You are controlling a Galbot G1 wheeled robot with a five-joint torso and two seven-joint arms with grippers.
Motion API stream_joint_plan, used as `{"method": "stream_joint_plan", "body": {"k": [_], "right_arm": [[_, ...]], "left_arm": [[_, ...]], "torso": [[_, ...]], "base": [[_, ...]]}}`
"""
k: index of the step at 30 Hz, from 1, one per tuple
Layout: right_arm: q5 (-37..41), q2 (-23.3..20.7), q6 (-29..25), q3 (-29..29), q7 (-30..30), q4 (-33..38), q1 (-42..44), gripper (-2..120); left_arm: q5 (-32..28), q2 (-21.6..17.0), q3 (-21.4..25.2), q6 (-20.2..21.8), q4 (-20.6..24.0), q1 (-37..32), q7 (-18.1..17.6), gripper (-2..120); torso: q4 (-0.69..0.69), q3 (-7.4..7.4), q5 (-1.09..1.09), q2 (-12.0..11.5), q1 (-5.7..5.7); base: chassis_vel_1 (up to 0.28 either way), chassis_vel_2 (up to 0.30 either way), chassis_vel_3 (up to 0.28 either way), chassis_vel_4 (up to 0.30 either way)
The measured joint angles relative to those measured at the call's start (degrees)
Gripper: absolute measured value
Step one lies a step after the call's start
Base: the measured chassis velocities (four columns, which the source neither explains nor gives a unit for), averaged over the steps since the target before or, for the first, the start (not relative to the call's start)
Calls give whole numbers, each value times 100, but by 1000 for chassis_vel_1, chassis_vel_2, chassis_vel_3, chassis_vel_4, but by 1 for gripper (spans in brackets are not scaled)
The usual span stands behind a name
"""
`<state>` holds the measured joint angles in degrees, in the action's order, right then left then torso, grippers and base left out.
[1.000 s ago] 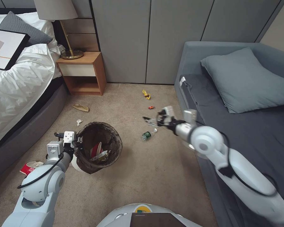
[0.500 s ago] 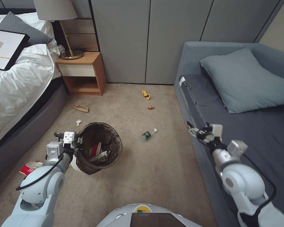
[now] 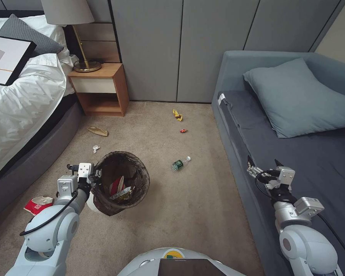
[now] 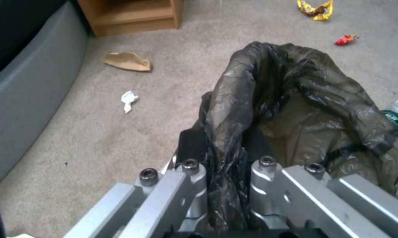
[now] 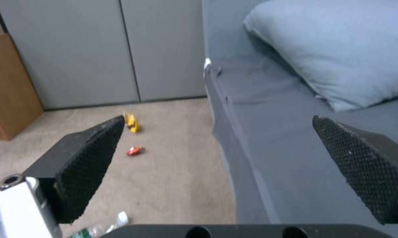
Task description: Pick up the trash bin, then pick up the garbage from the floor and place it into the trash bin.
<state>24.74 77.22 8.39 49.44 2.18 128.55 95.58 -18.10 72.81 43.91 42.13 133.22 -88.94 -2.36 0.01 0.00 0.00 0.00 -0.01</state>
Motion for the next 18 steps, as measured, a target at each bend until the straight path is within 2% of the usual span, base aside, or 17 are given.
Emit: {"method": "stream_joint_plan", "body": {"k": [18], "right_arm": [[75, -56, 106, -185, 145, -66, -220, 100]], "left_arm": [[-1, 3, 9, 0, 28, 20, 2, 7]], "torso": [[-2, 0, 0, 0, 0]], "base": [[0, 0, 0, 0]]}}
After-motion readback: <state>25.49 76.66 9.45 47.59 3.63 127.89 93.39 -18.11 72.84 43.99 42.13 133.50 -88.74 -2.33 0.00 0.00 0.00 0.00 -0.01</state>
